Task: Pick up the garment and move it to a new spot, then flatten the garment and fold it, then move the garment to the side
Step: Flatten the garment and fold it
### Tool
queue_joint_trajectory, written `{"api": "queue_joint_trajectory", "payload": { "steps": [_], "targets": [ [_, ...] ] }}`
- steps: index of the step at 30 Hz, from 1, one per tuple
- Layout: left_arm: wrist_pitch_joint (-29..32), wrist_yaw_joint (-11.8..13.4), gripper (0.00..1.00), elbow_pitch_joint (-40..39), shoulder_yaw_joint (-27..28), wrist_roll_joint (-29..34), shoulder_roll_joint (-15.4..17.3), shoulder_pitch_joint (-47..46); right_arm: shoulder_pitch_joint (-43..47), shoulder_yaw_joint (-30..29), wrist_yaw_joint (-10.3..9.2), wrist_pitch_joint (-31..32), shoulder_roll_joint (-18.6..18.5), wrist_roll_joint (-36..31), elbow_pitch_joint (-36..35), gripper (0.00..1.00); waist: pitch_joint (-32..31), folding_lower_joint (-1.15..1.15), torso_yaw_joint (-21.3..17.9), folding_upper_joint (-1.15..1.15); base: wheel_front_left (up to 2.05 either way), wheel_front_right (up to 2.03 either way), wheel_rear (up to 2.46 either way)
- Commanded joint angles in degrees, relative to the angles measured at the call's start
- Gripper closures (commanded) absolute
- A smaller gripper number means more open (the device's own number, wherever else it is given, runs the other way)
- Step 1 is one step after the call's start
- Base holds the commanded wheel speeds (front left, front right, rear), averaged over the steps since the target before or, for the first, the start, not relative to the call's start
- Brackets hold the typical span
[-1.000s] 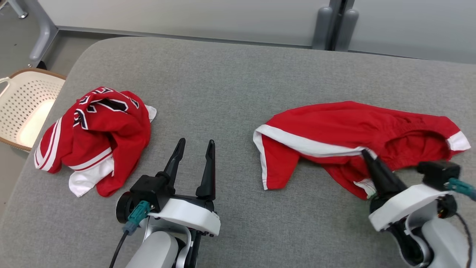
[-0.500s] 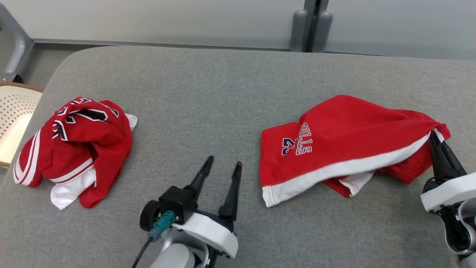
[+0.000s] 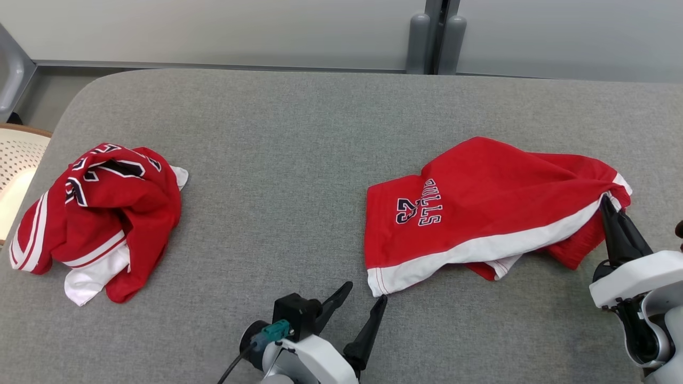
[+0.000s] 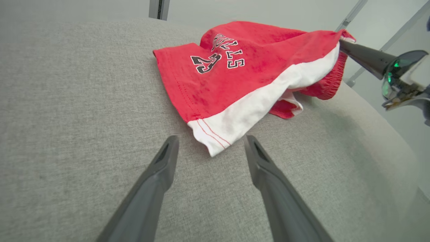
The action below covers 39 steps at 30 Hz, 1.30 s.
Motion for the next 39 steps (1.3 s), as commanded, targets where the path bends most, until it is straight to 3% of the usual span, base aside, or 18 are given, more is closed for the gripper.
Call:
{"api": "queue_joint_trajectory", "payload": {
  "steps": [1, 10, 23, 24, 25, 32, 39],
  "targets": [
    [0.69, -0.09, 0.0, 1.26, -0.78, -2.11, 0.24, -1.83, -0.65, 0.28, 0.0, -0.01, 0.0, -0.48, -0.16, 1.0, 0.08, 0.0, -0.12, 0.0, 0.0, 0.0, 0.0],
    [2.6, 0.05, 0.0, 5.27, -6.49, -12.15, 0.25, -6.21, -1.6, 1.84, 0.0, -0.38, -0.24, -1.32, -0.86, 1.0, 0.99, 0.0, -1.74, 0.0, 0.0, 0.0, 0.0],
    [0.25, -0.37, 0.0, 9.02, -11.41, -19.18, 0.22, -10.52, -2.51, 2.77, 0.0, -0.91, -0.09, -1.59, 0.06, 1.0, 1.44, 0.0, -2.59, 0.0, 0.0, 0.0, 0.0],
    [-0.07, -0.66, 0.61, 8.96, -11.64, -19.62, 0.22, -10.75, -2.54, 2.82, 0.0, -0.95, -0.11, -1.54, 0.14, 1.0, 1.43, 0.0, -2.57, 0.0, 0.0, 0.0, 0.0],
    [-0.19, -1.01, 1.0, 8.94, -11.9, -19.89, 0.24, -11.01, -2.56, 2.86, 0.0, -1.04, -0.12, -1.46, 0.21, 1.0, 1.42, 0.0, -2.55, 0.0, 0.0, 0.0, 0.0],
    [-1.16, -1.44, 1.0, 8.78, -11.94, -19.26, 0.24, -12.12, -2.35, 3.12, 0.0, -1.6, -0.44, -1.53, 0.84, 1.0, 0.99, 0.0, -2.02, 0.0, 0.0, 0.0, 0.0],
    [-1.21, -1.3, 1.0, 3.0, -2.99, -11.17, 0.86, -11.86, -4.82, 8.02, 0.0, -2.15, -4.59, -6.94, -1.77, 1.0, -0.37, 0.0, -1.39, 0.0, 0.0, 0.0, 0.0]
  ]
}}
